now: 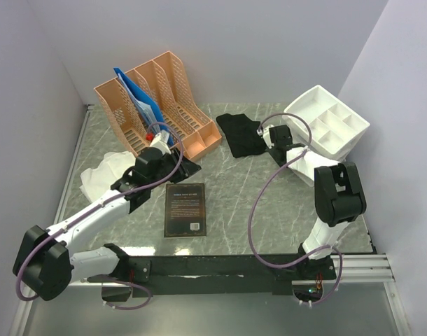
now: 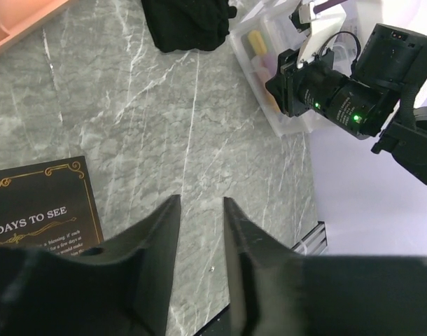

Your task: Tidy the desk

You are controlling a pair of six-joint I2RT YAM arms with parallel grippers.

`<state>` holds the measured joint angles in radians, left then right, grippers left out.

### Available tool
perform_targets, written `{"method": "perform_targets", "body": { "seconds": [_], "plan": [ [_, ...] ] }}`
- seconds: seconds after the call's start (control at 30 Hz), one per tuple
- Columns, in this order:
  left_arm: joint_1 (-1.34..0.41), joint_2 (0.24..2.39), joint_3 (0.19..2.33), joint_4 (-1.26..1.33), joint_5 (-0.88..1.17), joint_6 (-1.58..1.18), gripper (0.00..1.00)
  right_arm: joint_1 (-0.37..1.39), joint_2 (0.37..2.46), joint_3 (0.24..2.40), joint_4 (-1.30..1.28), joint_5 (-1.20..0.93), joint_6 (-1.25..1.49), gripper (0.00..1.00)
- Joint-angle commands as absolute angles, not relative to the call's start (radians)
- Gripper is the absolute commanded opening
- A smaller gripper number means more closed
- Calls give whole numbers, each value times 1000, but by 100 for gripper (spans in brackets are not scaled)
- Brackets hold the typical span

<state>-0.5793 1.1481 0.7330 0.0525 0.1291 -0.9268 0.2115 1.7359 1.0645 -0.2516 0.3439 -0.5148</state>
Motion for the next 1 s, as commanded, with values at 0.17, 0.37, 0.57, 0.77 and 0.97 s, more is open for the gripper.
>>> {"method": "perform_targets", "body": {
  "seconds": [0.17,0.37,0.57,0.77,0.97],
  "plan": [
    [-577,1098,726,41,91,-897,47,193,1759,1042,-159,442,-581,34],
    [-577,1091,742,17,81,-887,67,193,1700,1126,-403,140,-551,36],
    [-577,1075,772,-92,66,-858,85,195,1637,1227,-641,-304,-568,42],
    [-577,1022,815,-253,14,-805,97,205,1560,1267,-689,-651,-507,46],
    [-577,910,729,-354,3,-856,99,252,1451,1122,-363,-837,-179,99]
  ]
}}
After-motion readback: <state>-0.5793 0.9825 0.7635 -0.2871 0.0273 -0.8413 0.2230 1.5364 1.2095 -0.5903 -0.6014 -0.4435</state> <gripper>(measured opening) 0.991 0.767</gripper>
